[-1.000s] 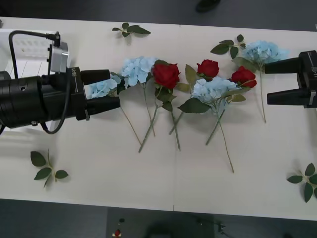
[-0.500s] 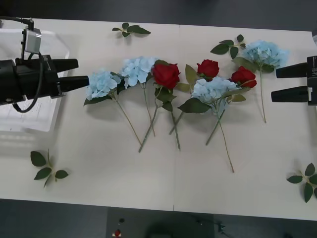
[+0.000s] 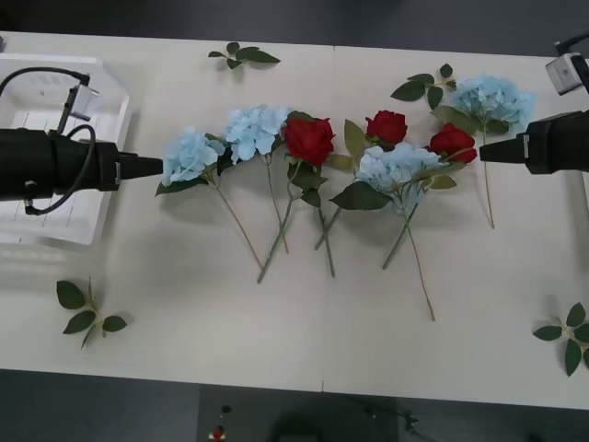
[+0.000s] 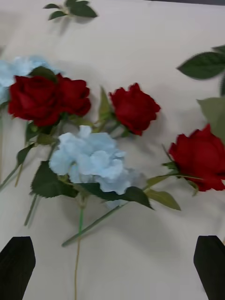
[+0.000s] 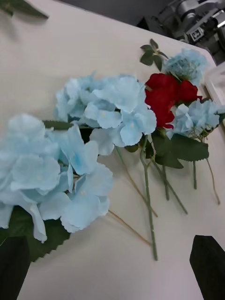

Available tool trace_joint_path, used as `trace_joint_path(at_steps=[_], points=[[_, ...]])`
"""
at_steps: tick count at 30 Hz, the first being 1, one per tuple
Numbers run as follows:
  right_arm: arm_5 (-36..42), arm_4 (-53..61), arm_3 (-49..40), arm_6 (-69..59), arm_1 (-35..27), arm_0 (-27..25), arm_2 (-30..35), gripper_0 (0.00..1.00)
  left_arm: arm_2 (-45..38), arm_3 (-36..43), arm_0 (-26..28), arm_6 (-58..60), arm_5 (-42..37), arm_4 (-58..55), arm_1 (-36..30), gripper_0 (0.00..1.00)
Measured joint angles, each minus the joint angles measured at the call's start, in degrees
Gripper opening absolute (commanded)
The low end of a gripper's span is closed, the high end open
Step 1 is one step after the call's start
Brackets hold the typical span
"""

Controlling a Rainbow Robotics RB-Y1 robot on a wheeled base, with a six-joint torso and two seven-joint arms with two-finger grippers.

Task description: Put the red flowers into the right box and the blue flowers into the left box

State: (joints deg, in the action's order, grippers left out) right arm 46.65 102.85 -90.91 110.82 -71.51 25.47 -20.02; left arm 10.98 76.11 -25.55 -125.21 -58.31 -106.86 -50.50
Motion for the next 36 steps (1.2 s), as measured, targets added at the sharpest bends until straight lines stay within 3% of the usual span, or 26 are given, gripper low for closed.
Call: trace_joint_path(at_steps=[15,22,36], points=[[-0.09,-9.34,24.4,-13.71,5.05,15.6,-9.93,1.0,0.0,-0.63,3.57,23.94,0.0,17.96,8.41,1.0],[-0.08,-19.74,33.84,-19.91,12.26,19.51,-10.04,1.0,-0.01,-0.41,2.76,31.69,0.38,27.38,11.5,1.0],[-1.21,-40.67,45.39,-29.15,24.47,26.47,-9.75,1.0,0.11,16.24,0.56,58.1,-0.74,52.73,14.34,1.0]])
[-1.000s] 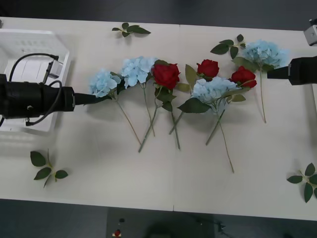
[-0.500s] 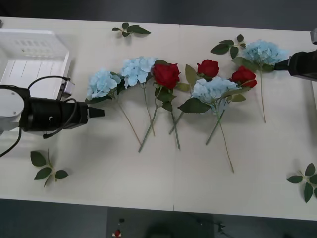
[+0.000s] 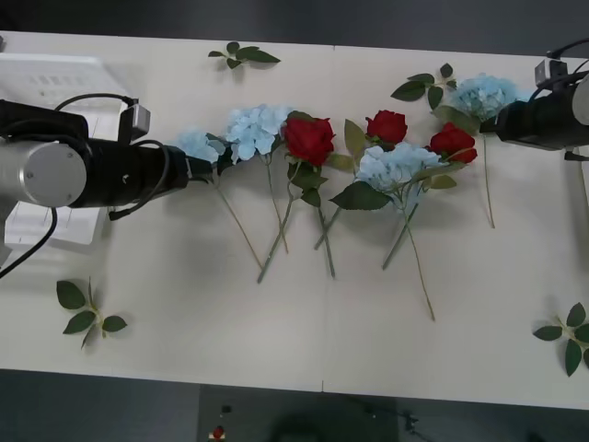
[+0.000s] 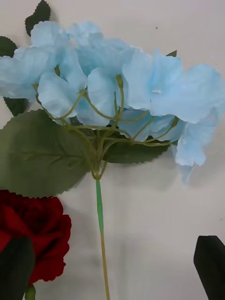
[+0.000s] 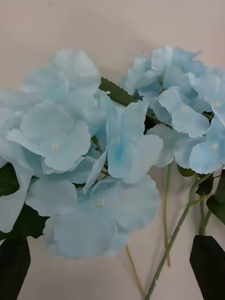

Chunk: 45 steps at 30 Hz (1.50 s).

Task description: Put the red flowers into the right box and the blue flowers into the left box

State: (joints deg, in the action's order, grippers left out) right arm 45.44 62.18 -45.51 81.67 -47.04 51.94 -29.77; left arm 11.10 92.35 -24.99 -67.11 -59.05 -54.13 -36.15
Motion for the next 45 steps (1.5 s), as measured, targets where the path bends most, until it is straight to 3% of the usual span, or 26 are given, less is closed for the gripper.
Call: trace_joint_path(at_steps=[11,15,19,24,31,33,34,36,45], points=[[-2.24,-15.77,10.56,-6.71,7.86,4.56,0.0,1.0,8.78,6.62,-1.15,28.8,-12.23,19.62,0.36,1.0],[-3.01,-24.47,14.7,-12.36,11.09,5.98,0.0,1.0,15.65,7.71,-4.22,38.36,-13.67,26.64,0.35,1.0],[-3.05,-26.12,16.5,-14.06,13.24,6.49,0.0,1.0,22.42,7.59,-8.61,47.79,-14.29,30.48,0.64,1.0],[-6.23,-27.09,18.11,-18.68,15.43,6.48,0.0,1.0,23.52,3.36,-12.51,49.72,-16.38,33.0,4.47,1.0],[-10.44,-28.97,21.76,-20.81,17.9,6.48,0.0,0.98,21.83,-3.27,-12.76,49.72,-12.28,35.61,6.9,1.0],[-11.37,-28.98,22.27,-20.81,18.17,6.48,0.0,0.63,21.83,-5.34,-12.76,49.69,-10.71,36.68,6.91,1.0],[-11.86,-28.98,22.41,-20.81,18.2,6.48,0.0,0.35,21.83,-6.36,-12.76,49.67,-10.02,37.28,6.91,1.0],[-12.06,-28.98,22.42,-20.81,18.2,6.48,0.0,0.02,21.83,-7.98,-12.76,49.61,-9.25,38.46,6.91,1.0],[-12.06,-28.98,22.42,-20.81,18.2,6.48,0.0,0.0,21.83,-9.53,-12.76,49.24,-9.0,42.98,6.91,1.0]])
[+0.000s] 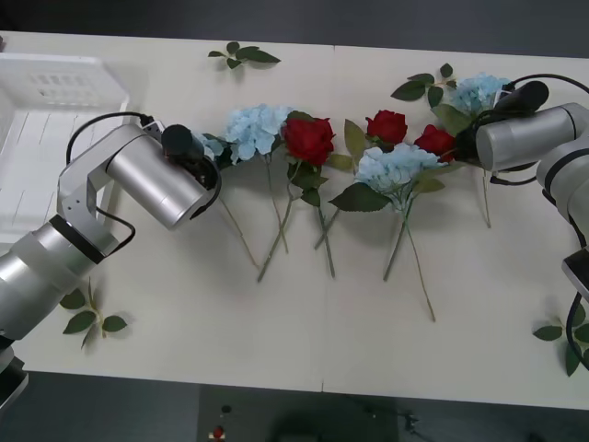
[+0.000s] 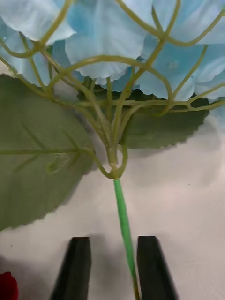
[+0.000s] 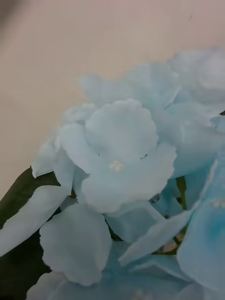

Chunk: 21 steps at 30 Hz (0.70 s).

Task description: Put the red flowers into the right box and the blue flowers into the left box

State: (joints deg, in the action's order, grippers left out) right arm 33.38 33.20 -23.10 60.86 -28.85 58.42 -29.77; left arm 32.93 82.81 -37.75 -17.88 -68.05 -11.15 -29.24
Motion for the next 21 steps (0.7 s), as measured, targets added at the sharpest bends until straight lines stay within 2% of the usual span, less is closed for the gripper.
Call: trace_joint_path(at_steps=[11,21], points=[[-0.04,0.1,0.0,0.0,0.0,0.0,0.0,0.0,0.0,-9.62,-2.34,-0.38,1.33,5.28,4.73,1.0],[-0.09,1.54,-0.08,0.0,-0.14,0.0,0.0,0.0,1.4,-9.89,-2.4,-0.9,1.86,5.28,5.83,1.0]])
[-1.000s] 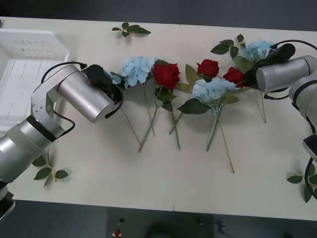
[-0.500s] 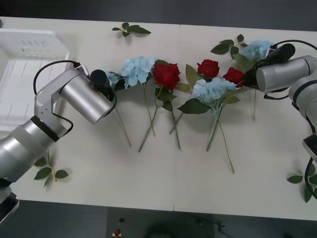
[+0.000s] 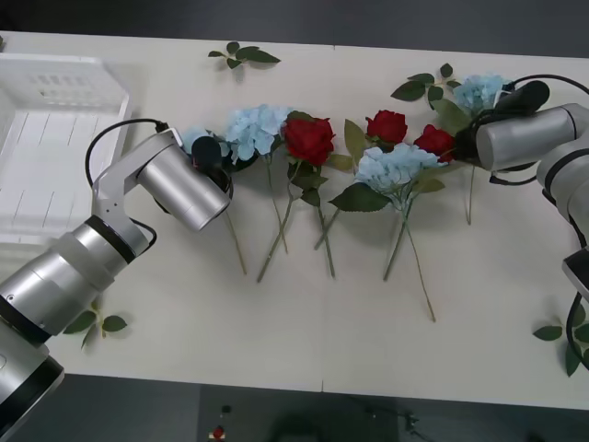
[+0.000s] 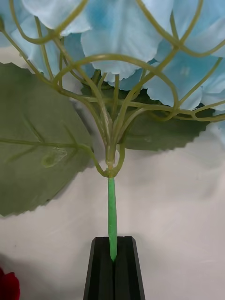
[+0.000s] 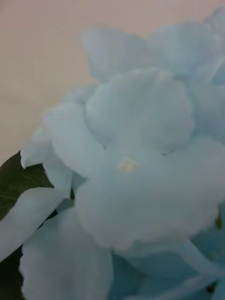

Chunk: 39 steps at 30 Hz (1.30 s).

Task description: Put the red flowers into the right box and the blue flowers into the left box

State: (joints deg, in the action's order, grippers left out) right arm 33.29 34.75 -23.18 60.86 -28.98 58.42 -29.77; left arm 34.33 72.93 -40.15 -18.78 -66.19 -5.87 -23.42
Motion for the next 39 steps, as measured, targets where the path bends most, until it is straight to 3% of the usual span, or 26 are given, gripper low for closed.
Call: trace_joint_path(at_steps=[1,2,4,5,6,9,10,15,22,25,30,35,39], points=[[0.0,1.44,-0.13,0.0,-0.2,0.0,0.0,0.0,0.57,-0.03,0.0,-0.01,0.0,0.0,0.0,1.0],[0.02,3.36,-0.46,0.0,-0.58,0.0,0.0,0.0,1.17,-0.06,0.0,-0.02,0.0,0.0,0.0,0.92],[0.58,6.95,-1.87,0.0,-1.83,0.0,0.0,0.0,2.26,-0.31,0.0,-0.1,0.0,0.0,0.0,0.53],[1.67,8.17,-3.26,0.0,-2.71,0.0,0.0,0.0,2.77,-0.58,0.0,-0.23,0.02,0.0,0.0,0.53],[3.37,9.28,-4.85,0.0,-3.72,-0.01,0.0,0.0,3.21,-0.93,0.0,-0.38,0.17,0.0,0.0,0.29],[7.53,13.7,-10.6,0.01,-7.56,-0.03,0.0,0.0,4.11,-1.56,-0.19,-0.61,2.02,0.02,0.01,0.04],[8.67,15.62,-12.61,0.07,-9.01,-0.08,0.0,0.0,4.28,-1.61,-0.25,-0.61,2.31,0.04,0.02,0.01],[12.23,24.62,-24.02,5.67,-16.54,-2.27,1.5,0.0,4.5,-1.82,-0.35,-0.69,2.96,0.56,0.04,0.0],[16.31,37.47,-40.25,18.1,-22.18,-12.34,15.04,0.0,4.5,-0.63,-0.33,-3.11,3.51,4.83,-0.18,0.0],[16.28,49.84,-45.2,24.33,-24.84,-16.95,18.22,0.0,4.52,5.87,0.05,-5.46,2.91,4.98,-2.45,0.0],[18.44,60.85,-52.84,40.87,-28.7,-24.57,21.49,0.0,4.53,22.21,1.27,-5.81,-2.48,1.42,-10.1,0.0],[22.35,68.95,-58.72,47.59,-28.85,-31.28,28.89,0.0,4.5,31.26,1.7,-6.82,-3.58,-3.72,-18.95,0.0],[24.46,75.61,-62.19,58.49,-28.84,-35.69,33.56,0.0,2.08,38.34,5.38,-9.14,-3.55,-4.3,-26.09,0.0]])
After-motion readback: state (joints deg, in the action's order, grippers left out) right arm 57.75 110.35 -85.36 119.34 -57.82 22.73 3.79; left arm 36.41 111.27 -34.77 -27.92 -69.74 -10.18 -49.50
